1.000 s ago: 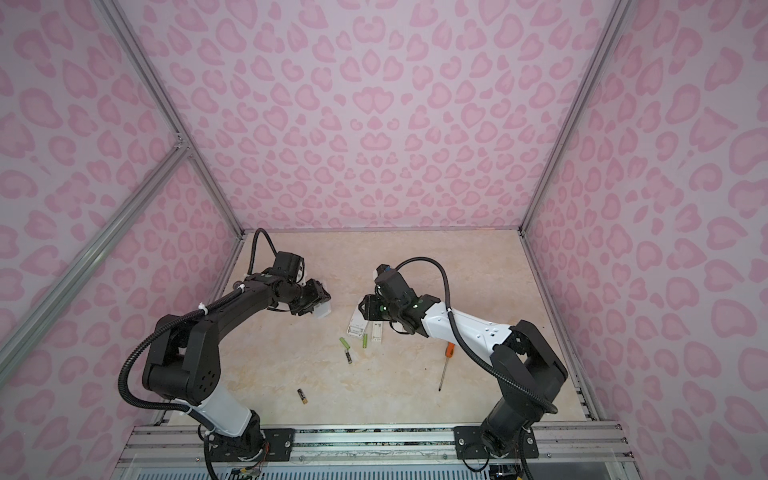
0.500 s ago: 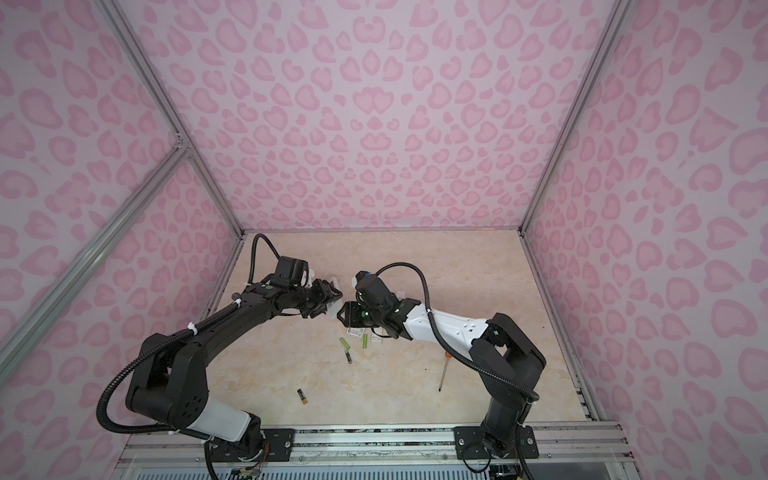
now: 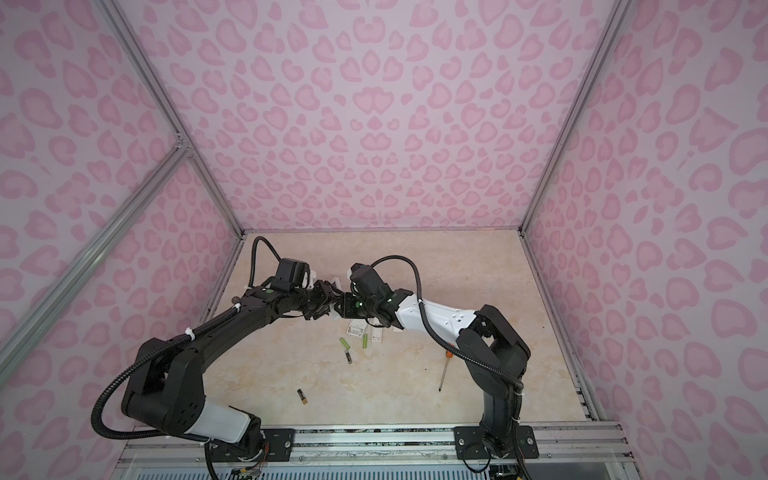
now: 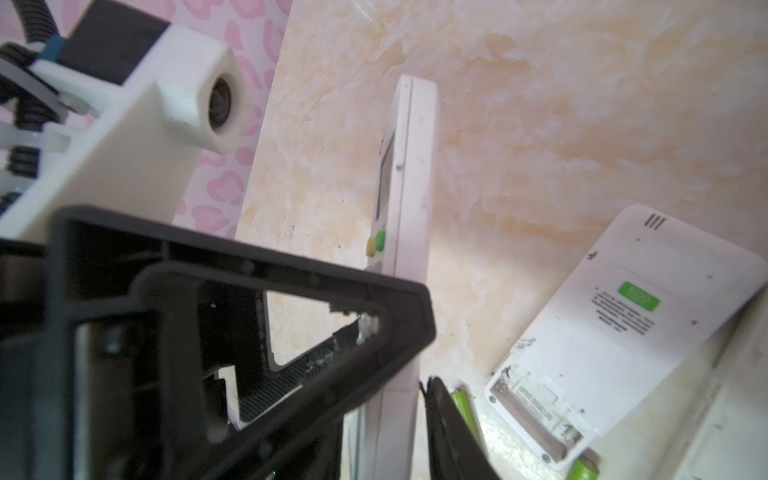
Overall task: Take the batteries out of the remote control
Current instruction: 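Carry the display remote toward the right gripper while right gripper approaches it, then close the right gripper on the remote's back end while left gripper holds it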
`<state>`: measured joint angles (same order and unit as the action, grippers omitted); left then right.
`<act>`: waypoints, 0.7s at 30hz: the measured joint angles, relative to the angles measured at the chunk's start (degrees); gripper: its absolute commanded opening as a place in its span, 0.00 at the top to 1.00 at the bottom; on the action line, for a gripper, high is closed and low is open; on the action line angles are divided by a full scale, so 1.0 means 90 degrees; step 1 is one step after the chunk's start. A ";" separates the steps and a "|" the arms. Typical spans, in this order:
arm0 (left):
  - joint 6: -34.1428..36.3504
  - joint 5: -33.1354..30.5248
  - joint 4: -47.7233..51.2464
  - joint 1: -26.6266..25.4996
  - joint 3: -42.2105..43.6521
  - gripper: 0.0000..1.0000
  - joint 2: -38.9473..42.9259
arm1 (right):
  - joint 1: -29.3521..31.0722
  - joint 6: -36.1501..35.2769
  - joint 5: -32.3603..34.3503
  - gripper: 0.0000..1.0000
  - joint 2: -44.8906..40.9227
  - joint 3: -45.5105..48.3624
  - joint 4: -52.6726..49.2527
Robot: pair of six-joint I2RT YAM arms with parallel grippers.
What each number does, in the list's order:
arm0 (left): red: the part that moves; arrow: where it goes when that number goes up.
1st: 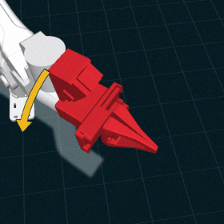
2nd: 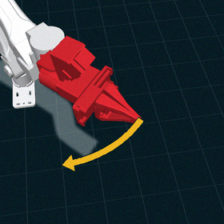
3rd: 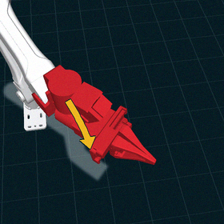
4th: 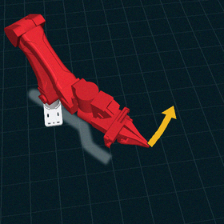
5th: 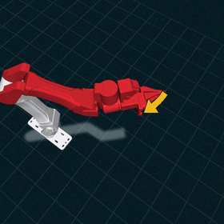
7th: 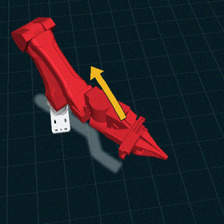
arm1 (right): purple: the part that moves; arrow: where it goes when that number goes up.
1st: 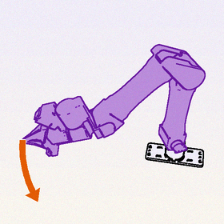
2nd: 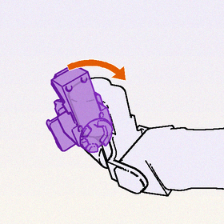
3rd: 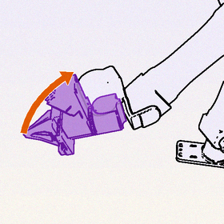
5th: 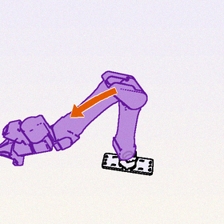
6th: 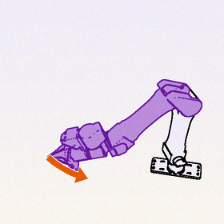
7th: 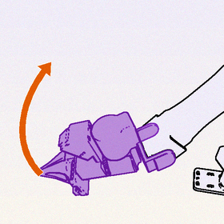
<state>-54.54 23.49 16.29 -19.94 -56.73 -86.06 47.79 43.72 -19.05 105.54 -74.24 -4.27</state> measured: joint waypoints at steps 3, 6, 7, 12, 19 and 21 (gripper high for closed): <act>0.0024 -0.0034 0.0024 0.0000 -0.0034 0.63 0.0000 | -0.0019 0.0039 -0.0012 0.84 0.0022 -0.0012 -0.0029; 0.0027 -0.0036 0.0022 0.0002 -0.0032 0.57 0.0005 | -0.0024 0.0134 -0.0019 0.86 0.0019 0.0017 0.0015; 0.0034 -0.0034 0.0029 0.0002 -0.0027 0.54 0.0007 | -0.0024 0.0158 -0.0036 0.87 0.0005 0.0056 0.0046; 0.0136 -0.0041 0.0085 -0.0005 0.0053 0.36 0.0245 | 0.0007 0.0185 -0.0051 0.90 -0.0151 0.0206 0.0187; 0.0240 -0.0136 0.0340 0.0112 0.0078 0.32 0.0874 | 0.0228 -0.0597 0.0712 0.91 -0.0410 0.0066 -0.0486; 0.0231 -0.0180 0.0478 0.0211 0.0078 0.34 0.1146 | 0.0406 -0.1015 0.1078 0.91 -0.0483 -0.0119 -0.0828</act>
<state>-52.47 21.87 20.60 -18.04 -56.03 -75.75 51.44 34.59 -9.34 101.19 -75.31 -11.73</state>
